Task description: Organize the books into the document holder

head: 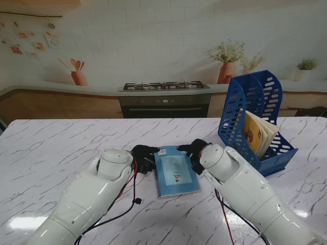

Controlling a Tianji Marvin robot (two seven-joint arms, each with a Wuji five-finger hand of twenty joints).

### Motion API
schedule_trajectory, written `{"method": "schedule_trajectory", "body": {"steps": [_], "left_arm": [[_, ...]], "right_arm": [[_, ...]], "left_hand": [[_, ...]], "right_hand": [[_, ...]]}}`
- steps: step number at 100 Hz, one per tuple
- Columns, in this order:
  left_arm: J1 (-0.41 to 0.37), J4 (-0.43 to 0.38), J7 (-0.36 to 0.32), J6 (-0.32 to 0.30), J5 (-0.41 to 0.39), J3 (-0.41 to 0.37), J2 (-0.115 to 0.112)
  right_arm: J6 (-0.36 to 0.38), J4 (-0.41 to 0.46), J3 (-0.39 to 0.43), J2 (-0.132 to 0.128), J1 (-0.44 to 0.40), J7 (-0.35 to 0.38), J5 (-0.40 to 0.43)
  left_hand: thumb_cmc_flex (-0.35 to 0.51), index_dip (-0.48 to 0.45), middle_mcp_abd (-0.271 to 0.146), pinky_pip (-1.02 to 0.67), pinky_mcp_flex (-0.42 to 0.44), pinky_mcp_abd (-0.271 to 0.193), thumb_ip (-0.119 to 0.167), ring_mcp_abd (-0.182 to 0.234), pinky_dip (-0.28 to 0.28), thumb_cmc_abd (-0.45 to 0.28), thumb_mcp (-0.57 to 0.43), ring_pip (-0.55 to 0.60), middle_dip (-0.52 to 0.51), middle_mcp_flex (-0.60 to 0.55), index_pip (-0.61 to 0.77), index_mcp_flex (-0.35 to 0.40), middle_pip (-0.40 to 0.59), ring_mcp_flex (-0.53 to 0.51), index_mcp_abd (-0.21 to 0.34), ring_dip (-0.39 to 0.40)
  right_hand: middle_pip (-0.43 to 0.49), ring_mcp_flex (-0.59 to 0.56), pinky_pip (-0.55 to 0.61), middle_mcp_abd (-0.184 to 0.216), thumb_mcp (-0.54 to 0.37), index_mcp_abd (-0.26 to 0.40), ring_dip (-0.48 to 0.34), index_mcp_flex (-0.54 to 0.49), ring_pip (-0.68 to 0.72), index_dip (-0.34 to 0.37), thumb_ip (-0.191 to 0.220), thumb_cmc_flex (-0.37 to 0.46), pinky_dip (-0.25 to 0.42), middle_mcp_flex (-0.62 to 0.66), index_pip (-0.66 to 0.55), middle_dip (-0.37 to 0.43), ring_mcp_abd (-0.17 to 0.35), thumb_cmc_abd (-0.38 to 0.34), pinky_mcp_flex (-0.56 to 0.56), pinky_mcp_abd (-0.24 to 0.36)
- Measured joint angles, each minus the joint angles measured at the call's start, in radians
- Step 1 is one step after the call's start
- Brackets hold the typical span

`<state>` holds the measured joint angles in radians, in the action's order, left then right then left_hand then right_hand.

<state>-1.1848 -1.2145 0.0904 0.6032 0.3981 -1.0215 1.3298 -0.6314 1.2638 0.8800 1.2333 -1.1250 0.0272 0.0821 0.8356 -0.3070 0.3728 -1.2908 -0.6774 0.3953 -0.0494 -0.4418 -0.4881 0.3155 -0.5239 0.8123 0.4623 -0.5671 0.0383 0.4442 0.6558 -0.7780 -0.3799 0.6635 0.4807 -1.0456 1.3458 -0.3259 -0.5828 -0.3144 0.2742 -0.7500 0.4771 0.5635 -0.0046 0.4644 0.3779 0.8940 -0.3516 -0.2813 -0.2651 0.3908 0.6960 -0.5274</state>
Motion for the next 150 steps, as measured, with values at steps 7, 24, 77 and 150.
{"method": "schedule_trajectory", "body": {"steps": [7,24,77,150], "left_arm": [[0.0,0.004,-0.008,-0.016,0.01,0.008,0.0],[0.002,0.012,-0.045,-0.053,0.005,0.026,0.0],[-0.006,0.026,-0.049,-0.144,-0.094,0.067,-0.008],[-0.142,-0.326,-0.117,-0.219,-0.173,-0.037,-0.097]], "right_arm": [[0.001,0.0,0.0,0.0,0.0,0.0,-0.003],[0.002,0.0,0.004,0.001,-0.002,0.001,-0.009],[0.012,0.079,0.052,-0.015,-0.068,0.024,0.028],[0.225,0.4,0.299,-0.082,-0.237,0.028,0.238]], "left_hand": [[0.0,-0.024,-0.015,-0.023,-0.019,-0.041,0.0,0.062,0.0,0.001,0.0,-0.002,0.017,-0.001,0.007,0.01,-0.008,-0.029,0.0,0.004],[0.0,-0.077,-0.058,-0.054,-0.001,-0.084,0.0,0.097,-0.032,0.01,0.0,0.005,0.089,-0.023,0.033,0.023,0.028,-0.022,-0.028,0.041],[0.138,-0.721,-0.212,-0.15,-0.274,-0.197,-0.035,0.213,0.178,0.333,-0.204,0.037,0.292,-0.392,1.108,0.032,-0.164,-0.259,0.144,0.086],[0.134,-0.849,-0.242,-0.204,-0.299,-0.186,-0.036,0.207,0.18,0.374,-0.205,0.001,0.395,-0.443,1.128,0.07,-0.207,-0.284,0.189,0.185]], "right_hand": [[0.0,0.001,0.0,-0.001,0.0,0.0,0.0,0.005,0.0,0.001,0.0,0.0,0.0,0.0,-0.007,0.0,0.0,0.0,-0.001,0.0],[0.004,0.002,0.0,0.001,-0.001,-0.001,0.0,0.005,0.0,0.001,0.0,0.0,-0.002,-0.011,-0.005,0.0,0.002,0.0,-0.009,0.0],[-0.084,0.042,0.014,0.033,0.009,0.057,-0.016,0.007,-0.07,0.001,0.0,-0.002,-0.002,-0.038,-0.003,0.043,0.029,-0.001,-0.037,0.0],[-0.164,0.331,-0.396,0.245,0.086,0.256,0.079,0.083,-0.248,0.06,0.0,0.029,0.092,-0.155,-0.001,-0.082,0.146,0.005,-0.609,-0.001]]}}
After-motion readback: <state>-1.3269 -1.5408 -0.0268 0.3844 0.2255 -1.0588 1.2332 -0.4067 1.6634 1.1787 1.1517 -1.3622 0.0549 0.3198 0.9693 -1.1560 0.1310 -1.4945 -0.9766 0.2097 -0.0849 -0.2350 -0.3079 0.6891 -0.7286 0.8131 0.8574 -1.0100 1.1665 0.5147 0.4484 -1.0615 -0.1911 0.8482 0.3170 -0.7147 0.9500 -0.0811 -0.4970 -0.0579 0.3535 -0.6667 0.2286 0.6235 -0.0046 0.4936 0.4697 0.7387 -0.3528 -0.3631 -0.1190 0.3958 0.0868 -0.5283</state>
